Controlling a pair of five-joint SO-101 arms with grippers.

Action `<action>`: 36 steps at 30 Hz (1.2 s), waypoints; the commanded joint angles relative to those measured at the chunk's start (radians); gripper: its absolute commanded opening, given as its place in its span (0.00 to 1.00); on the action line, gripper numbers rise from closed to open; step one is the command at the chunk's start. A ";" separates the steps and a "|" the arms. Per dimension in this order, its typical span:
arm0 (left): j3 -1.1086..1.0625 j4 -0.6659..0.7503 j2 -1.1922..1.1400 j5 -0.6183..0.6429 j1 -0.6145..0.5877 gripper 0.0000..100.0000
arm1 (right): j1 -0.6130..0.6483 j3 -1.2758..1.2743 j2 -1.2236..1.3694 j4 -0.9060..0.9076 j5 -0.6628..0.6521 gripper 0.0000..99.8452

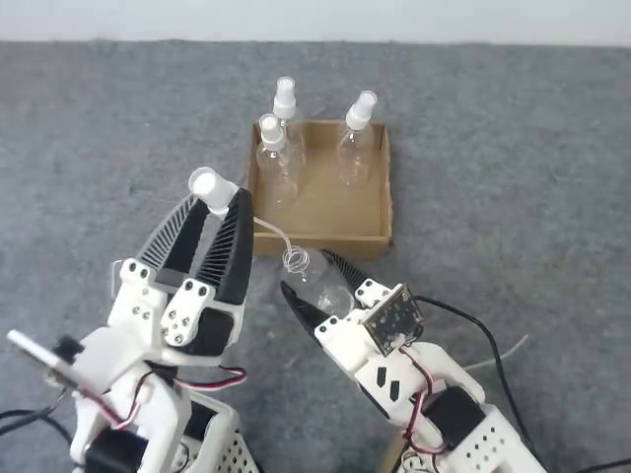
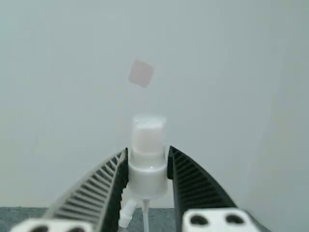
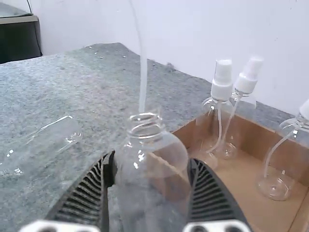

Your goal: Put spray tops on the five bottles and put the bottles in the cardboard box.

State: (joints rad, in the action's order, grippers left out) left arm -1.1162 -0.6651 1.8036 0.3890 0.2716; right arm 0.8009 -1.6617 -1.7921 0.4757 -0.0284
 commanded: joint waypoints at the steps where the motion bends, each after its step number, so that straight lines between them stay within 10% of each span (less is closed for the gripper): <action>1: -0.021 0.014 0.017 0.006 -0.003 0.09 | 0.036 -0.020 -0.022 -0.031 -0.014 0.02; 36: -0.108 -0.066 0.014 -0.129 0.157 0.22 | -0.015 -0.011 -0.024 -0.061 -0.014 0.02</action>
State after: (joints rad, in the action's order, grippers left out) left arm -1.2329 -0.7296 1.8036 0.2816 0.4204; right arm 0.8009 -1.6617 -1.7921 0.4404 -0.0315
